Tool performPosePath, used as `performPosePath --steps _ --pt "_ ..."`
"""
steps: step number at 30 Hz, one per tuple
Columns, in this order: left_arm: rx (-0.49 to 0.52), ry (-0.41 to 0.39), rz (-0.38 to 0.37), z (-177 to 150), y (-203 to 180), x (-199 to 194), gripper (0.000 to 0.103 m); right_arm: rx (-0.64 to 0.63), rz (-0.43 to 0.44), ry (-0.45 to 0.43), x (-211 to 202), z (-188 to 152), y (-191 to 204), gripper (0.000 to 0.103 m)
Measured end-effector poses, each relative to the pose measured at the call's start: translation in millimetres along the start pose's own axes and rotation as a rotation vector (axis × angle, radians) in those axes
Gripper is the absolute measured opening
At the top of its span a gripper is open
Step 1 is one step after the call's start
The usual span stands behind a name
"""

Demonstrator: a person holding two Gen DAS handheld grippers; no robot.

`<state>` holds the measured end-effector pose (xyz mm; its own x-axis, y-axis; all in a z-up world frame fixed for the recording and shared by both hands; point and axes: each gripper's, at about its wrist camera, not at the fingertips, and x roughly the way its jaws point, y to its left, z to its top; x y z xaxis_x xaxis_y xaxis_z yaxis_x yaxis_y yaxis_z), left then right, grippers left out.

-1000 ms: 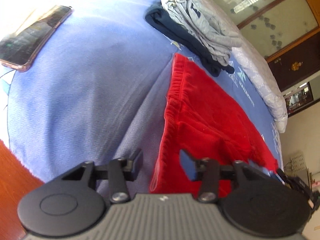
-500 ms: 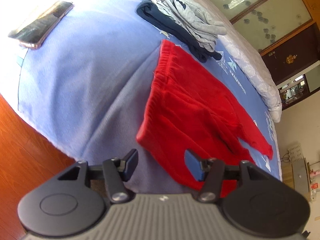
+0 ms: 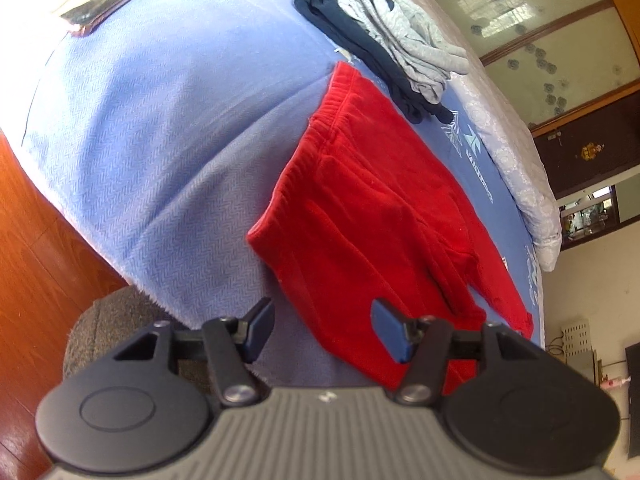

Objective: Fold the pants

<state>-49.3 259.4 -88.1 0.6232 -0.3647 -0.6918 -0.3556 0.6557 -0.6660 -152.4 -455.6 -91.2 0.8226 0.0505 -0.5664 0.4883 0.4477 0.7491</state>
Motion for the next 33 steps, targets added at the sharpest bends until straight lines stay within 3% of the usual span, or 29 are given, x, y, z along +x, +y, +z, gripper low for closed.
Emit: performPosePath --steps 10,11,13,14,15,17,21,25,30,33 --pt "-0.057 0.016 -0.015 3 -7 30 0.052 0.046 0.005 -0.028 6 9 -10 0.030" --pt "-0.043 0.007 -0.022 5 -9 30 0.033 0.057 0.009 -0.033 8 11 -11 0.030" --pt "-0.036 0.011 -0.006 8 -11 31 0.007 0.079 0.014 -0.041 12 14 -13 0.029" --pt "-0.046 0.013 -0.001 10 -9 31 0.005 0.094 0.018 -0.043 14 15 -14 0.029" --pt "-0.064 0.012 -0.004 13 -5 29 0.005 0.106 0.025 -0.043 16 16 -15 0.027" --pt "-0.081 -0.003 -0.023 20 -2 21 0.005 0.101 -0.004 -0.048 18 19 -14 0.005" --pt "-0.103 -0.048 -0.102 37 1 -14 0.005 0.070 -0.010 -0.123 -5 19 -7 0.005" --pt "-0.108 -0.073 -0.051 41 8 -38 0.005 -0.018 -0.040 -0.139 -39 11 2 0.004" --pt "-0.138 -0.012 -0.007 29 27 -26 0.005 -0.033 -0.119 -0.149 -61 -8 -14 0.004" --pt "-0.189 -0.021 -0.058 32 28 -24 0.005 0.002 -0.123 -0.157 -53 -8 -13 0.004"
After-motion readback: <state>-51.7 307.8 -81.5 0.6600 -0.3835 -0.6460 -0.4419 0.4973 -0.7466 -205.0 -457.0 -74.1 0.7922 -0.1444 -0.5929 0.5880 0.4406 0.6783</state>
